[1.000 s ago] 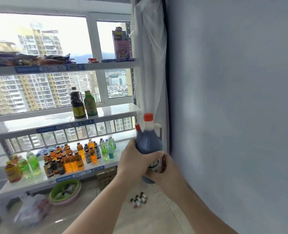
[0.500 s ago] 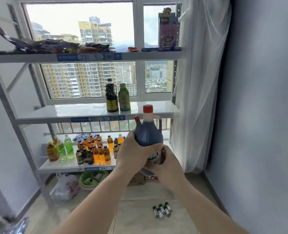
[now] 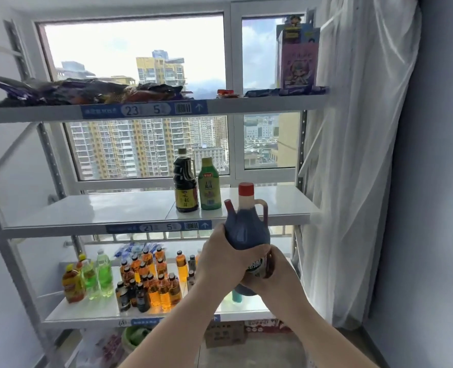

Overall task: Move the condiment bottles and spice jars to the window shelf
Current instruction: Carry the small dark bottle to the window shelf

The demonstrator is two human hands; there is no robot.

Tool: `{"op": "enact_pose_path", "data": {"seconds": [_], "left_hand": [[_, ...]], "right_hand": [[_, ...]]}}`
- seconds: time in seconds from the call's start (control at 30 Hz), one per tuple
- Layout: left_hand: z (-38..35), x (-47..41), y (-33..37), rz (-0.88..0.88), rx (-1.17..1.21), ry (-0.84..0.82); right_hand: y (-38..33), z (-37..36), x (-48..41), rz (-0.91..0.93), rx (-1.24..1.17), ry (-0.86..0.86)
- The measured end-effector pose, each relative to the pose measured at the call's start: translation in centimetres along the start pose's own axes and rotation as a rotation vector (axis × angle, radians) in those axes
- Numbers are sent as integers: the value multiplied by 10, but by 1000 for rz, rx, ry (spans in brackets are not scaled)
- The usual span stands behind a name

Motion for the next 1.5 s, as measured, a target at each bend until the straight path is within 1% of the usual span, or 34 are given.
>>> {"op": "enact_pose_path", "data": {"seconds": [0.23,0.33,0.6,0.83,1.13,1.3,1.5], "left_hand": [[-30,-103,-28,-20,0,29],[-40,-149,-35,2,32,46],[-73,-259,-52,-1,55,125],[-93,-334,-80,35,25,95],[-103,-424,-109,29,18,34],[-115,-455,-124,43,46,-11],[-129,-475,-137,106,96,-65]], "right_hand": [[29,0,-113,19,31,-3],[36,4,-163,27,27,-10],[53,17,-286,68,0,-108],[82,9,-362,26,-2,-101],[101,-7,-448,-22,16,-74],[115,-12,-478,-62,-34,-87],[137,-17,-504,-124,-107,-66]]}}
Point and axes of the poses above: each hand's wrist, its own x-axis away from the middle knuckle, its own z-axis out of the back of the hand, y = z × x, the point moved 2 cm from there along -x, towards the middle knuckle, and after that the axes turned 4 degrees about -y, right-handed, at the moved point
